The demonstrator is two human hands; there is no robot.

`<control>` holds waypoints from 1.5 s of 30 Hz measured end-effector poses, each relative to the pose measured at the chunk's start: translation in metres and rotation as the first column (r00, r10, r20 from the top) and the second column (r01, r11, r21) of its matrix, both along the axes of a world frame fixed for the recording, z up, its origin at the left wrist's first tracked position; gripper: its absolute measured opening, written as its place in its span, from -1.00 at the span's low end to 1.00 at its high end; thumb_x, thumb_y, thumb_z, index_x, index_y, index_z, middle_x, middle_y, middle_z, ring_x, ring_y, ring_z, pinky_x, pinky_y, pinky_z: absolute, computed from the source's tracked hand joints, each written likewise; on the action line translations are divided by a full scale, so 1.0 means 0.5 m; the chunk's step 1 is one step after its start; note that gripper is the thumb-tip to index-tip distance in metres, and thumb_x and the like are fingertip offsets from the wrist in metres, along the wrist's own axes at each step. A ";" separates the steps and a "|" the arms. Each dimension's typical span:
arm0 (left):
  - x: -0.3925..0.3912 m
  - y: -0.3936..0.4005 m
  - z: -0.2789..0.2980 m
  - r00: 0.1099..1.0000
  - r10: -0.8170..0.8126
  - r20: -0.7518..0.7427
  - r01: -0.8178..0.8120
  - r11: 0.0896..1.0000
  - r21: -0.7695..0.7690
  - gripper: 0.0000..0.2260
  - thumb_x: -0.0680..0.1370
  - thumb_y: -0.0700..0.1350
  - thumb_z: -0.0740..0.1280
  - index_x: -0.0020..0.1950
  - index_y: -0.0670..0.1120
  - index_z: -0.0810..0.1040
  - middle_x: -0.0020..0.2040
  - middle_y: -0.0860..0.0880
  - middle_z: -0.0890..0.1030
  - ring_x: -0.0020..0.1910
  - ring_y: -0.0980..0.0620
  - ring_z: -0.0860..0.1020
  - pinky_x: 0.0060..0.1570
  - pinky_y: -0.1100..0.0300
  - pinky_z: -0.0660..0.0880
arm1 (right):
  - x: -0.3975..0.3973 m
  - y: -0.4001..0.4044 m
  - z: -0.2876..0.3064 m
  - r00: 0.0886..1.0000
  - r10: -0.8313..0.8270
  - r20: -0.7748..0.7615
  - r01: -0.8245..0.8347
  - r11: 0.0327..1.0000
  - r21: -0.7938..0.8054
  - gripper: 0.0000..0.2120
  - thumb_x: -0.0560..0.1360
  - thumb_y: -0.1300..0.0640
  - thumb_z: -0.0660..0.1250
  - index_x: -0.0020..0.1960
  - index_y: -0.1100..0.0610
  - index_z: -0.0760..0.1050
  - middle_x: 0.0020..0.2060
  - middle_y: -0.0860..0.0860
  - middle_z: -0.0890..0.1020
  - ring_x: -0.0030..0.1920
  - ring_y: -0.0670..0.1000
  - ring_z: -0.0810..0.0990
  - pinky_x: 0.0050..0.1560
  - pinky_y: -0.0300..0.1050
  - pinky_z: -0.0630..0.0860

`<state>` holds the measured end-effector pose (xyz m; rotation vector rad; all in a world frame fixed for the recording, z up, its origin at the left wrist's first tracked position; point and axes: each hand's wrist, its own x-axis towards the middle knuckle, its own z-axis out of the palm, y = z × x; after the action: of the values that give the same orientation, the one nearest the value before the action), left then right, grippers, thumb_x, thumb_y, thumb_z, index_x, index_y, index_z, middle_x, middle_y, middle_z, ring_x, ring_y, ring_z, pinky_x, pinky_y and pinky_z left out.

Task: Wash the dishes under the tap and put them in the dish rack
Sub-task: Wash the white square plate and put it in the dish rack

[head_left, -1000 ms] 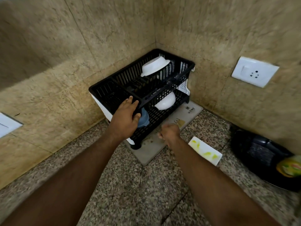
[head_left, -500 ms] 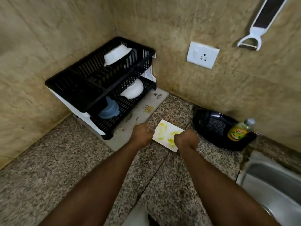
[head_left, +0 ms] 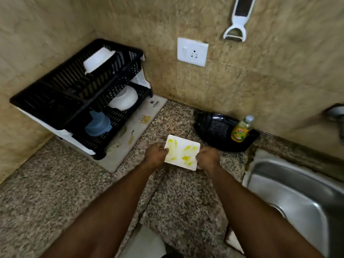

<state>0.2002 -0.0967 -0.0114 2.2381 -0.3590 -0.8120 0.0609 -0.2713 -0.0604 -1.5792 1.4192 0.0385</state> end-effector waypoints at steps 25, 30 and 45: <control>-0.723 -0.471 0.143 0.957 -0.187 -0.221 0.083 0.908 -0.411 -0.84 0.68 -0.18 0.25 0.03 -0.24 0.56 -0.34 -0.23 0.58 -0.51 -0.07 0.46 -0.57 0.24 0.29 | -0.803 -0.377 0.387 0.930 -0.298 0.214 0.358 0.601 -0.715 -0.71 0.50 -0.03 0.43 0.07 0.17 0.59 -0.10 0.17 0.71 -0.06 0.23 0.67 -0.14 -0.08 0.49; -0.771 -0.502 0.166 0.960 -0.140 -0.241 0.026 0.906 -0.422 -0.86 0.67 -0.17 0.27 0.03 -0.21 0.57 -0.28 -0.20 0.60 -0.54 0.00 0.43 -0.54 0.23 0.33 | -0.822 -0.479 0.409 0.959 -0.264 0.108 0.251 0.601 -0.759 -0.65 0.53 -0.13 0.40 0.03 0.17 0.63 -0.08 0.16 0.72 -0.07 0.22 0.67 -0.20 -0.17 0.35; -0.775 -0.524 0.183 0.984 -0.098 -0.148 0.026 0.905 -0.425 -0.85 0.69 -0.21 0.25 0.09 -0.23 0.59 -0.22 -0.19 0.58 -0.50 0.02 0.44 -0.63 0.27 0.37 | -0.841 -0.508 0.394 0.931 -0.258 0.258 0.364 0.698 -0.617 -0.67 0.62 0.02 0.30 -0.11 0.22 0.70 -0.22 0.09 0.72 -0.21 0.07 0.64 -0.22 -0.15 0.44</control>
<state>-0.1875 -0.3587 0.0800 1.7502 -0.4787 -0.8556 -0.3595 -0.5254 0.1364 -1.8058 1.6581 -0.8674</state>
